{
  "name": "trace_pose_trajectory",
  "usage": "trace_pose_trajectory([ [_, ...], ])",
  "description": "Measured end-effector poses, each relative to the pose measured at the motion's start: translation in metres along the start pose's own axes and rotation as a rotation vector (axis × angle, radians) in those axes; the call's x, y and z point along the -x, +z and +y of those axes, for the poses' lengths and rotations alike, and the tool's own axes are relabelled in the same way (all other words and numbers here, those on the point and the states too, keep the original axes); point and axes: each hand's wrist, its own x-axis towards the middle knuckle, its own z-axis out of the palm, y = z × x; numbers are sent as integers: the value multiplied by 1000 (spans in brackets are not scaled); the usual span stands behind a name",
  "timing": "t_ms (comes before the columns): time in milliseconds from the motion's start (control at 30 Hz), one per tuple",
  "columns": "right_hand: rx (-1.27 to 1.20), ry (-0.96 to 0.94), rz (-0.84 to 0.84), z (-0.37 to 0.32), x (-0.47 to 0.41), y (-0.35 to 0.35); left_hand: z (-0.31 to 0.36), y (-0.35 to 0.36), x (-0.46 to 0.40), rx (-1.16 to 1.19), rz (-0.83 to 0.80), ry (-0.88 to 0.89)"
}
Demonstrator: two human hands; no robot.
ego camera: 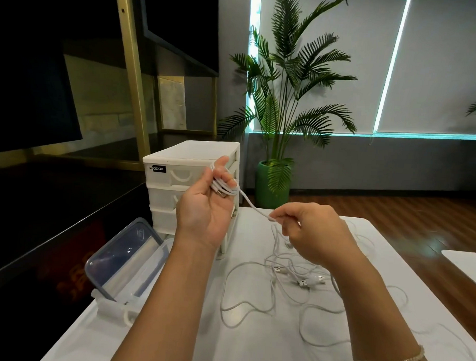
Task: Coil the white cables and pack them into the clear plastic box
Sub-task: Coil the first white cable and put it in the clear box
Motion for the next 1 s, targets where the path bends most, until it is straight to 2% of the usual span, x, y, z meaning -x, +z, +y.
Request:
trace_pose_trajectory([
  [233, -72, -128, -95, -9, 7, -9, -9, -1, 3, -544, -6, 162],
  [333, -104, -159, -83, -12, 8, -10, -13, -5, 3, -865, -51, 227],
  [400, -121, -161, -48, -11, 8, -11, -15, -8, 3, -1000, -91, 242],
  [700, -157, -133, 102, -4, 8, -21, -23, -8, 6, -1412, -270, 149],
  [867, -202, -127, 188, 1, 8, -25, -25, -6, 12, -1502, -438, 13],
  [1000, -287, -107, 221, 6, 7, -28, -26, -4, 16, -1469, -466, -158],
])
